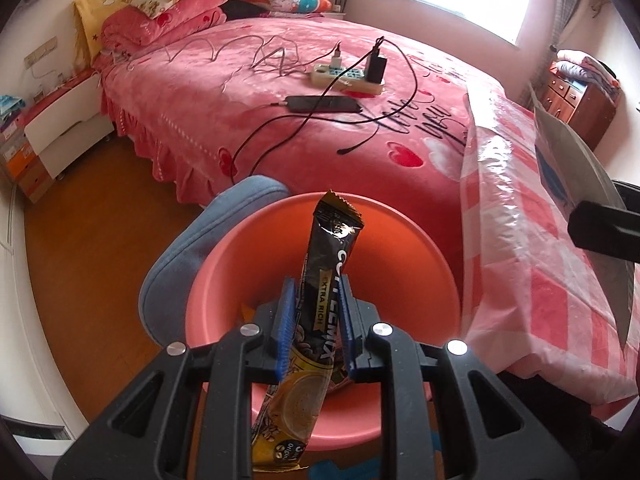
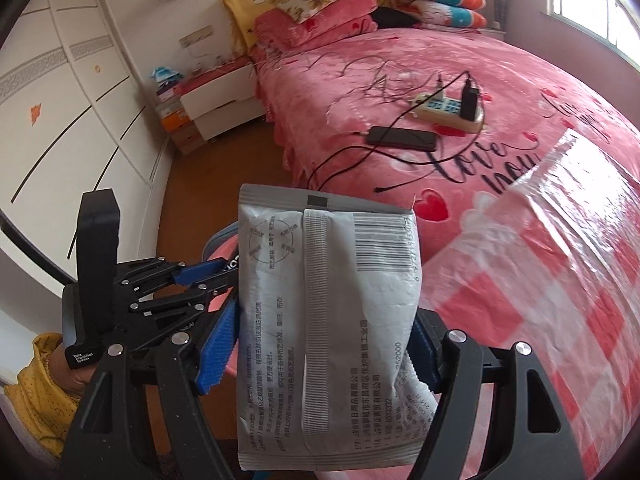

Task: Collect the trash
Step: 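Carry the stick and packet over the orange bucket and release both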

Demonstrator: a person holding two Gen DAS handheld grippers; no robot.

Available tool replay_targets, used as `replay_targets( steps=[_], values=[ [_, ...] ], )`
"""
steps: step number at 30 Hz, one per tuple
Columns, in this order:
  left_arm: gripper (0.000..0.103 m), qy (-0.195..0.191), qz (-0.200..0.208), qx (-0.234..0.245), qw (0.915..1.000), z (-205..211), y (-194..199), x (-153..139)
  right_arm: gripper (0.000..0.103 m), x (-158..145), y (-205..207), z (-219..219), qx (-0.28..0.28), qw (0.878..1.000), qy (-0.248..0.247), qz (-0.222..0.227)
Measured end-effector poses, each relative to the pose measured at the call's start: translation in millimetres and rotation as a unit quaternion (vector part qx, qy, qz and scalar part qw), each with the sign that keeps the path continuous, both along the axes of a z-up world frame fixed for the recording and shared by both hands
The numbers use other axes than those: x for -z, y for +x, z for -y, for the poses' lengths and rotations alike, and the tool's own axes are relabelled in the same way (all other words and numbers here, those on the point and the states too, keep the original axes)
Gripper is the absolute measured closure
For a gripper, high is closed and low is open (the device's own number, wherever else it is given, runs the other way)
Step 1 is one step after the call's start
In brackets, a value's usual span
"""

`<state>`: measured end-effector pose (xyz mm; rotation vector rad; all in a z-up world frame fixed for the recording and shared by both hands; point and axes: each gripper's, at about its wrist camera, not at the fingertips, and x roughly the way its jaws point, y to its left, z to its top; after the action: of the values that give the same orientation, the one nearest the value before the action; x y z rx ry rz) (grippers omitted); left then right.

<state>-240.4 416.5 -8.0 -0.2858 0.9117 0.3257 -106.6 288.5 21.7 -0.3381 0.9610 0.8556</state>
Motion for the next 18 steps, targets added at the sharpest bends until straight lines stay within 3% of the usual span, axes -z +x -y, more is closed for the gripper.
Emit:
replay_targets(
  steps=[14, 17, 18],
  values=[
    [0.081, -0.014, -0.014, -0.01, 0.9998, -12.1, 1.4, 18.5, 0.03, 22.8, 6.2, -28.8, -0.025, 0.999, -0.016, -0.013],
    [0.08, -0.018, -0.016, -0.015, 0.9996, -15.6, 1.1, 23.2, 0.024, 28.5, 8.7, -33.3, -0.026, 0.999, -0.017, -0.015],
    [0.072, -0.021, -0.016, -0.021, 0.9994, -18.1, 0.8, 25.5, 0.019, 29.7, 9.4, -32.7, -0.024, 0.999, -0.015, -0.018]
  ],
)
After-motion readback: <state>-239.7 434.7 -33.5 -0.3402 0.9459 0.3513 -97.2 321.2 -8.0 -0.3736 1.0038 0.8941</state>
